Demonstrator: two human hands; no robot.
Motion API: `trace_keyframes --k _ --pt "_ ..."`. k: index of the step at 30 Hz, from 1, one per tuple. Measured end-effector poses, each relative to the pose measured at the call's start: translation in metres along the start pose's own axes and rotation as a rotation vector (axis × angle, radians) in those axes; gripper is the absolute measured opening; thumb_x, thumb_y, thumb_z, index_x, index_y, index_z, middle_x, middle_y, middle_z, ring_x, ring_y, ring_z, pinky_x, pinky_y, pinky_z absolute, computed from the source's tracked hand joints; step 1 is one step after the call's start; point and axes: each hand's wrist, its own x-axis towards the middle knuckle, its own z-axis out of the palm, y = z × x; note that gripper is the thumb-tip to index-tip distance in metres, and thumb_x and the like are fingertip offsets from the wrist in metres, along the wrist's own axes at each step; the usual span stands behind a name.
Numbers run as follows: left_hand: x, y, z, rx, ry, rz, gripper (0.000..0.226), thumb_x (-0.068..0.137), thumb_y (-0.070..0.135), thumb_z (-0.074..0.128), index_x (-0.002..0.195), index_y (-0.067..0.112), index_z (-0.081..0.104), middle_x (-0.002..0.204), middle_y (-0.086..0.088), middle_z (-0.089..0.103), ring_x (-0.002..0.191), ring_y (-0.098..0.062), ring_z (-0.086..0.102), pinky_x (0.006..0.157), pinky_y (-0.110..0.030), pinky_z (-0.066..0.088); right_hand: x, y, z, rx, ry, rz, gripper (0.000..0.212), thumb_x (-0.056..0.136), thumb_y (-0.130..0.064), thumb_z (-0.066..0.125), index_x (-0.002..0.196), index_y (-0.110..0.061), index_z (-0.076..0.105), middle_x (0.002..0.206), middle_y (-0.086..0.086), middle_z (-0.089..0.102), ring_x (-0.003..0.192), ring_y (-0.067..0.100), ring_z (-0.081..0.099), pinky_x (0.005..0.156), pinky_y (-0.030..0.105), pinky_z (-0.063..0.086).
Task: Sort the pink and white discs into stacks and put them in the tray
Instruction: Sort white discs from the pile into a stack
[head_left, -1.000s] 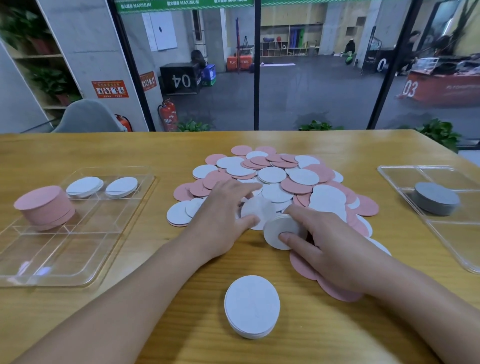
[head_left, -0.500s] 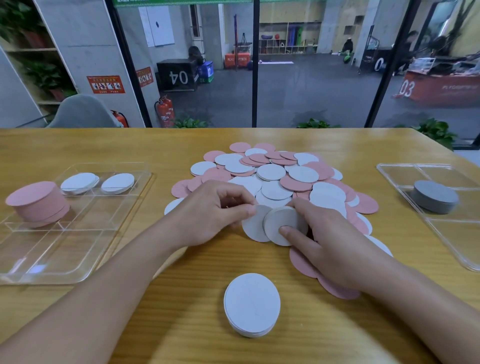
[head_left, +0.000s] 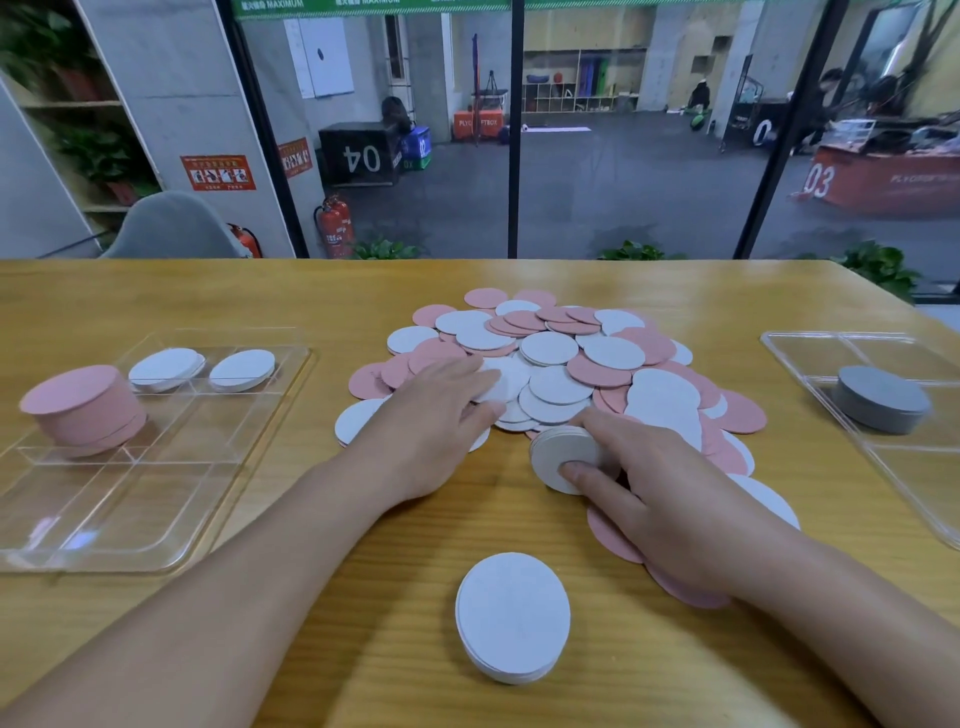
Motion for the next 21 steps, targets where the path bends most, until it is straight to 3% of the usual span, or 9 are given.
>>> trace_keyframes --k 2,4,6,9,11,15,17,19,21 --pt "-0.008 0.001 -0.006 -0.087 0.029 0.013 0.031 0.115 0.036 0.052 0.097 0.013 0.061 0.098 0.009 0.059 0.098 -0.014 0.053 0.094 -0.051 0.05 0.0 0.001 0.0 0.0 0.004 -0.006 0.033 0.108 -0.039 0.059 0.083 -0.031 0.04 0.074 -0.011 0.054 0.082 0.006 0.049 0.066 0.022 0.035" --pt "-0.015 -0.003 -0.014 -0.146 0.033 -0.023 0.018 0.11 0.038 0.064 0.115 0.025 0.076 0.111 0.014 0.069 0.096 -0.013 0.059 0.096 -0.043 0.052 -0.001 0.002 0.0 0.002 0.007 -0.012 0.032 0.108 -0.039 0.059 0.083 -0.032 0.04 0.075 -0.011 0.054 0.082 0.006 0.05 0.067 0.022 0.036" --pt "-0.018 -0.005 -0.018 -0.203 0.03 -0.053 0.013 0.104 0.037 0.074 0.117 0.038 0.078 0.121 0.009 0.076 0.097 -0.018 0.066 0.091 -0.044 0.056 -0.001 0.003 0.0 0.009 0.01 -0.018 0.032 0.108 -0.039 0.059 0.083 -0.033 0.04 0.075 -0.011 0.055 0.081 0.007 0.05 0.067 0.021 0.038" --pt "-0.016 -0.006 -0.017 -0.251 0.041 -0.036 0.029 0.098 0.033 0.082 0.124 0.043 0.076 0.132 0.02 0.071 0.118 -0.008 0.064 0.102 -0.037 0.056 -0.001 0.006 0.0 0.012 -0.005 -0.029 0.032 0.108 -0.041 0.058 0.083 -0.032 0.04 0.08 -0.016 0.058 0.077 0.011 0.051 0.066 0.024 0.038" --pt "-0.014 -0.005 -0.018 -0.163 0.042 -0.032 0.05 0.095 0.038 0.084 0.142 0.044 0.067 0.144 0.027 0.056 0.136 -0.003 0.047 0.113 -0.03 0.043 -0.001 0.008 0.0 0.015 -0.003 -0.03 0.031 0.108 -0.041 0.058 0.084 -0.031 0.042 0.078 -0.013 0.058 0.076 0.012 0.051 0.064 0.025 0.038" --pt "-0.013 -0.005 -0.021 -0.016 0.039 -0.105 0.05 0.089 0.054 0.085 0.134 0.043 0.067 0.14 0.021 0.053 0.138 -0.007 0.034 0.104 -0.029 0.033 -0.001 0.008 -0.001 0.019 0.001 -0.025 0.03 0.107 -0.041 0.059 0.085 -0.029 0.044 0.073 -0.01 0.057 0.075 0.013 0.052 0.064 0.025 0.039" --pt "-0.014 -0.003 -0.022 -0.093 0.055 -0.092 0.042 0.086 0.048 0.089 0.122 0.043 0.068 0.128 0.02 0.06 0.122 0.001 0.046 0.092 -0.021 0.04 -0.001 0.007 0.0 0.025 0.004 -0.03 0.028 0.107 -0.041 0.059 0.085 -0.029 0.045 0.074 -0.01 0.058 0.075 0.012 0.052 0.066 0.025 0.04" --pt "-0.013 -0.001 -0.023 -0.285 0.084 -0.082 0.031 0.088 0.031 0.09 0.11 0.038 0.069 0.11 0.012 0.067 0.087 0.001 0.058 0.076 -0.017 0.049 -0.001 0.008 0.0 0.025 0.004 -0.034 0.024 0.107 -0.042 0.058 0.089 -0.03 0.048 0.074 -0.01 0.058 0.077 0.012 0.053 0.067 0.027 0.042" --pt "-0.011 -0.001 -0.024 -0.471 0.097 -0.084 0.021 0.094 0.019 0.086 0.105 0.03 0.072 0.099 0.001 0.071 0.07 -0.012 0.061 0.067 -0.032 0.062 -0.001 0.009 0.0 0.033 -0.001 -0.024 0.021 0.107 -0.043 0.057 0.094 -0.028 0.052 0.076 -0.009 0.06 0.077 0.014 0.054 0.069 0.03 0.043"
